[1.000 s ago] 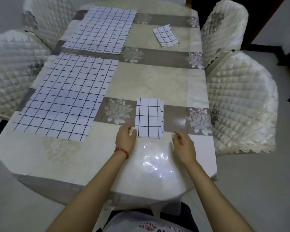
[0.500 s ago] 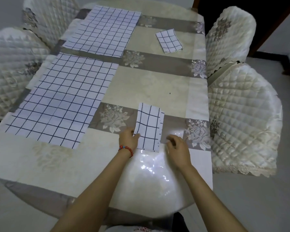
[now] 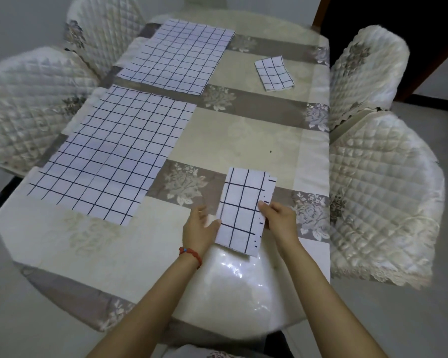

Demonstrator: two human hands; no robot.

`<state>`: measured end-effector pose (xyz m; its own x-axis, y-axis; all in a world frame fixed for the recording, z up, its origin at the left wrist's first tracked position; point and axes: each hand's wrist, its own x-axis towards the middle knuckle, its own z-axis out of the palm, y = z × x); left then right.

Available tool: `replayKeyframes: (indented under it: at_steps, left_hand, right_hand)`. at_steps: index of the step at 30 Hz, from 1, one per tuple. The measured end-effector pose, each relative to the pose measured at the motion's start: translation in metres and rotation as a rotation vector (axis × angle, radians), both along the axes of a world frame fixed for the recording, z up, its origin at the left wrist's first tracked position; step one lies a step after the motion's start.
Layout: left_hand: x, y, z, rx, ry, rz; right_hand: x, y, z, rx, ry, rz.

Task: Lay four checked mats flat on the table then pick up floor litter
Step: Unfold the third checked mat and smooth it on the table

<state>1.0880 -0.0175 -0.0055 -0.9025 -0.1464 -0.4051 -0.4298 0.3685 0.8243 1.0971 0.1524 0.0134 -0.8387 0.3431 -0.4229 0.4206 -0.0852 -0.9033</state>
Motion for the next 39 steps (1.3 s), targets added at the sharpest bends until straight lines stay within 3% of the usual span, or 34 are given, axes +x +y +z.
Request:
replayKeyframes:
  at_steps: [2,4,9,11,16,21,28,31,36,39]
  left_hand:
    - [0.005,0.011,0.006,-0.075,0.104,-0.061]
    - [0.007,0.025,0.015,-0.017,0.156,-0.119]
    - [0.010,0.051,0.041,0.434,0.073,-0.093]
    - [0.010,0.051,0.042,0.492,0.083,-0.076]
    - [0.008,0.040,0.040,0.372,0.129,0.038]
    - [-0.003,0.005,0.041,0.229,0.162,0.195]
    - [-0.010,-0.017,0.048,0.191,0.071,0.205]
    - [-0.001,0.002,0.057,0.057,0.174,0.125]
    - [0.019,0.046,0.080,0.216,0.181,-0.146]
    - [0.024,0.059,0.091,0.307,0.136,-0.166]
  right_hand:
    - [0.002,-0.002,0.004,-0.011,0.051,0.021]
    - [0.002,-0.004,0.009,-0.025,0.087,0.042]
    - [0.006,-0.003,0.022,0.012,0.121,0.186]
    - [0.009,-0.001,0.026,0.014,0.136,0.208]
    - [0.018,0.009,0.039,0.099,0.196,0.166]
    - [0.027,0.042,0.045,0.217,0.232,-0.052]
    - [0.031,0.057,0.055,0.159,0.188,-0.055]
    - [0.030,0.043,0.058,0.106,0.209,0.022]
    - [0.027,0.019,0.061,0.212,0.241,0.144]
    - [0.029,0.011,0.066,0.259,0.268,0.235]
